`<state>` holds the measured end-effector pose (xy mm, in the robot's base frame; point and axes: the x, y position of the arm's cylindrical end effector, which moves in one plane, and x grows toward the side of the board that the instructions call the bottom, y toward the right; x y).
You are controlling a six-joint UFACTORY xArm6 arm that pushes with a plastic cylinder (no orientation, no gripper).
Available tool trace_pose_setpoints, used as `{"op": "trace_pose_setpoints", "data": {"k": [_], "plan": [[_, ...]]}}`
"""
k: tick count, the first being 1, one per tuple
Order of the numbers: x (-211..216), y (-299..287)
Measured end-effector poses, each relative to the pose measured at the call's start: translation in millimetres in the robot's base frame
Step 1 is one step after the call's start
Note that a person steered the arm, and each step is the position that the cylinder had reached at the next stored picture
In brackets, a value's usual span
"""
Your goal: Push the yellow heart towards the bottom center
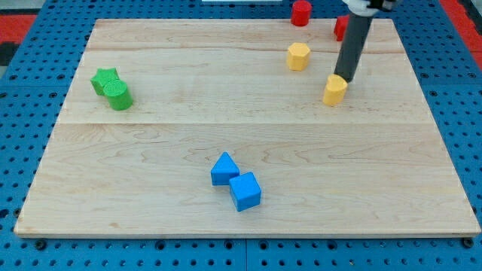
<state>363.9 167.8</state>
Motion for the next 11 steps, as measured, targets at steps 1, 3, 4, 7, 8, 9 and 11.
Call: {"op": "trace_pose_setpoints", "data": {"k": [1,3,4,7,8,9,11], "plan": [[36,-2],[25,-18],[40,-53],[121,-104],[90,-115],[98,-152],[146,-97]]}}
